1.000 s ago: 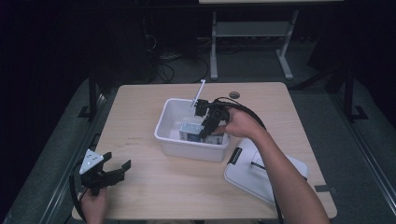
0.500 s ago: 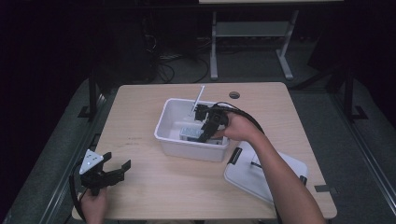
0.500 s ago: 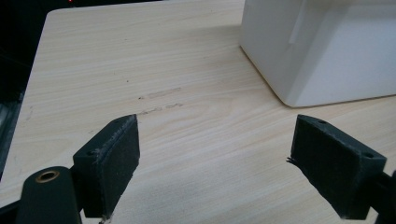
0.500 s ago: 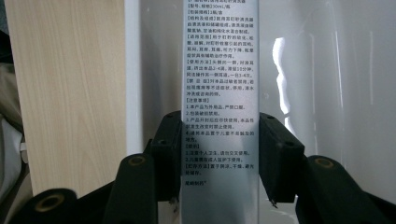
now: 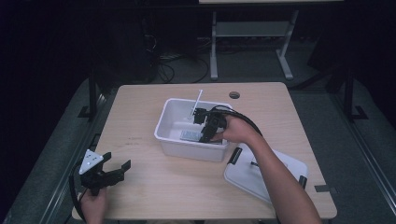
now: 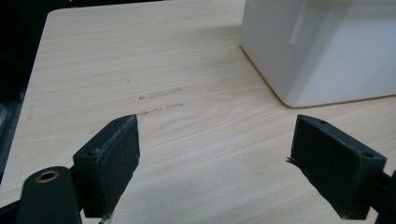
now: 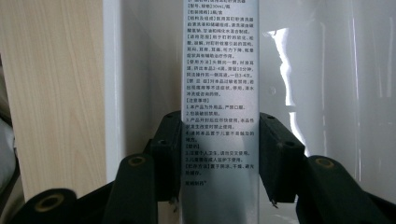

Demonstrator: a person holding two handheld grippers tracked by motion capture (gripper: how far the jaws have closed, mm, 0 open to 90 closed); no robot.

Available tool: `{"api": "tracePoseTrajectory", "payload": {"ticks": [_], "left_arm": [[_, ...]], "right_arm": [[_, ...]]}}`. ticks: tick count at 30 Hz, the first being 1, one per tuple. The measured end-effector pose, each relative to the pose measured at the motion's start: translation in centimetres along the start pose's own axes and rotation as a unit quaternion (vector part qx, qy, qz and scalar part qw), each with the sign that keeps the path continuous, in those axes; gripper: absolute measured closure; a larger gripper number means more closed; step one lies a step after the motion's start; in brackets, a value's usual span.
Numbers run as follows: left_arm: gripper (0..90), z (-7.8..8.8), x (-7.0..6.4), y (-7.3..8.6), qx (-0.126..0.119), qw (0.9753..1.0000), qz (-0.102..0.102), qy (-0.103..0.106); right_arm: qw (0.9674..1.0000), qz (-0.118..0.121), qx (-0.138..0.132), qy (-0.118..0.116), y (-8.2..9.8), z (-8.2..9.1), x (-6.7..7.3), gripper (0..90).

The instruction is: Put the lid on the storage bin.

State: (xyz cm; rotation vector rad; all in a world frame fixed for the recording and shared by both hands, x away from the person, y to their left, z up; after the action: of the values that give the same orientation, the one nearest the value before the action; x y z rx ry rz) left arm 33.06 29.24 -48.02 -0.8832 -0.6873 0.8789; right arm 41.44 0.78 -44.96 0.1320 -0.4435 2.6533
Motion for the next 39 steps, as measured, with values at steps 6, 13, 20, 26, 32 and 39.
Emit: {"api": "tracePoseTrajectory", "payload": {"ticks": [6, 13, 20, 26, 32, 39], "left_arm": [[14.9, 0.0, 0.0, 0.0, 0.000, 1.0000, 0.000, 0.000], [14.9, 0.0, 0.0, 0.0, -0.001, 1.0000, 0.000, 0.000], [14.9, 0.0, 0.0, 0.0, -0.001, 1.0000, 0.000, -0.001], [14.9, 0.0, -0.1, 0.0, 0.001, 1.0000, -0.002, 0.000], [14.9, 0.0, -0.1, 0.0, 0.001, 1.0000, -0.002, 0.001], [14.8, 0.0, -0.1, 0.0, 0.001, 1.0000, -0.003, 0.001]], "right_arm": [[1.0000, 0.000, 0.005, 0.002, 0.2, -0.3, -0.1, 54.7], [0.9999, 0.001, 0.009, 0.004, 0.3, -0.4, -0.1, 54.3], [0.9999, 0.001, 0.012, 0.004, 0.3, -0.6, -0.1, 53.7], [1.0000, -0.003, 0.007, 0.001, 0.2, -0.2, 0.0, 54.0], [1.0000, -0.005, -0.002, 0.000, 0.3, 0.4, 0.0, 54.4], [0.9997, -0.013, -0.021, -0.001, 0.6, 1.8, 0.0, 53.9]]}}
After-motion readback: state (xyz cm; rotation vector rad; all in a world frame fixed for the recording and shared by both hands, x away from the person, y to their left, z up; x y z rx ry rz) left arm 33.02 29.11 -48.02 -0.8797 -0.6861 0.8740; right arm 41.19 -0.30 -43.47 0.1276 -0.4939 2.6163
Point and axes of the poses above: each handheld gripper's, and its own axes: z roughly backward along the jaws, y roughly out of its underside, x roughly to its left, the point moved 10 cm from there along -z, roughly forward along the jaws, and after that the axes turned 12 degrees about -z, right-handed, at the moved point
